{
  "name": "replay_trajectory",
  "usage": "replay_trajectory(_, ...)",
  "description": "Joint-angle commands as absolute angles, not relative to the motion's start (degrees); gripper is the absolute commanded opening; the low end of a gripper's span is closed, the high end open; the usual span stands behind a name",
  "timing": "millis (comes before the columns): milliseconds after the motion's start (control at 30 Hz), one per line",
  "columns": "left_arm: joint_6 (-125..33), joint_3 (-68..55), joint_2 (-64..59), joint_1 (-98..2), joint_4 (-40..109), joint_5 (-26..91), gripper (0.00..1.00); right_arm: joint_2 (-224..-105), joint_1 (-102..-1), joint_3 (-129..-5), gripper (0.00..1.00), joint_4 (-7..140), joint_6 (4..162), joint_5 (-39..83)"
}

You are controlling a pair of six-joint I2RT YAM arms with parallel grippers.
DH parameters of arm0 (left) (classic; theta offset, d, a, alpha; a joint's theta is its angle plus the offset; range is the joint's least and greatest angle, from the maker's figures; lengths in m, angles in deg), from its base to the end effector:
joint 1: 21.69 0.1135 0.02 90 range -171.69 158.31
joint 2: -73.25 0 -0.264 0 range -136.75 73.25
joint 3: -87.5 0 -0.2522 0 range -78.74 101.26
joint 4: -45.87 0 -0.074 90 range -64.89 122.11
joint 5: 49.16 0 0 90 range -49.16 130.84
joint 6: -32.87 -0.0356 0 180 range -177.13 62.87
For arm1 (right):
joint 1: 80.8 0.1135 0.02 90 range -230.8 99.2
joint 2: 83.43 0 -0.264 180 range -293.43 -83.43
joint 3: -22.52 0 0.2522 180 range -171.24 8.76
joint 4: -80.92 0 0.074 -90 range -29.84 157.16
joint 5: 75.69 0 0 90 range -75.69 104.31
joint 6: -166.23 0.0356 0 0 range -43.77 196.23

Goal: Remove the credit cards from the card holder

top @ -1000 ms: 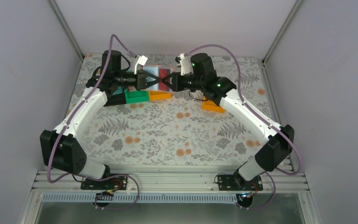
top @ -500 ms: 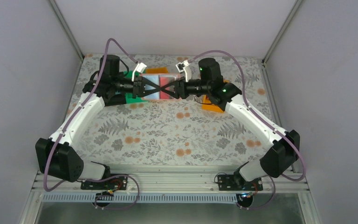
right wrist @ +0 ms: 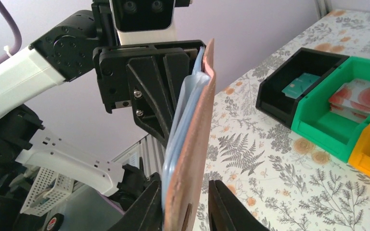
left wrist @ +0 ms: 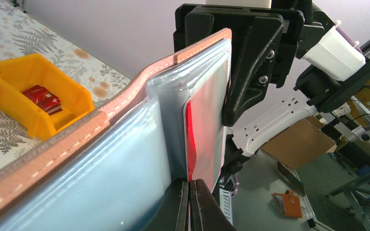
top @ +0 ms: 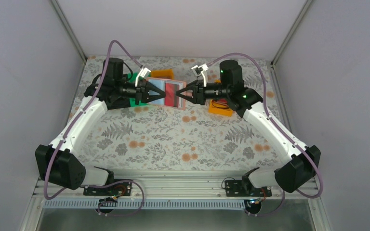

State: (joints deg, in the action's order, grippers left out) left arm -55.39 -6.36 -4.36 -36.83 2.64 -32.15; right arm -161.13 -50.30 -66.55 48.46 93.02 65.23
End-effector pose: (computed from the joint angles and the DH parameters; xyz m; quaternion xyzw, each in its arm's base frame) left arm 0.2635 -0.1066 0.3607 0.3572 0.6750 -0.5759 0.2917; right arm 0.2453 0.1766 0.3865 -0.3303 0.7101 0.5296 0.3258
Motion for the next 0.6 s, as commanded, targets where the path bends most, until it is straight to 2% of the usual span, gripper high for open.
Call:
replay_trajectory(0, -57.91, -5.35, -3.31, -36.24, 1.83, -33.76, 0.02, -160.69, -50.76, -66.19, 0.22, 47.55, 90.72, 68.97)
replay_trajectory(233, -59.00, -5.59, -2.88, -35.95, 0.91, -33.95, 0.02, -160.93, -51.34, -66.10, 0.28, 46.19, 89.94, 70.17)
replay_trajectory(400, -59.43, -5.33, -2.80, -35.93, 0.63, -34.41, 0.02, -161.41, -51.29, -66.31, 0.06, 46.61, 90.14, 70.09)
replay_trajectory(567, -61.91, -4.44, -3.03, -35.43, -1.94, -35.30, 0.02, -160.97, -52.53, -66.43, 0.04, 44.96, 88.50, 69.24)
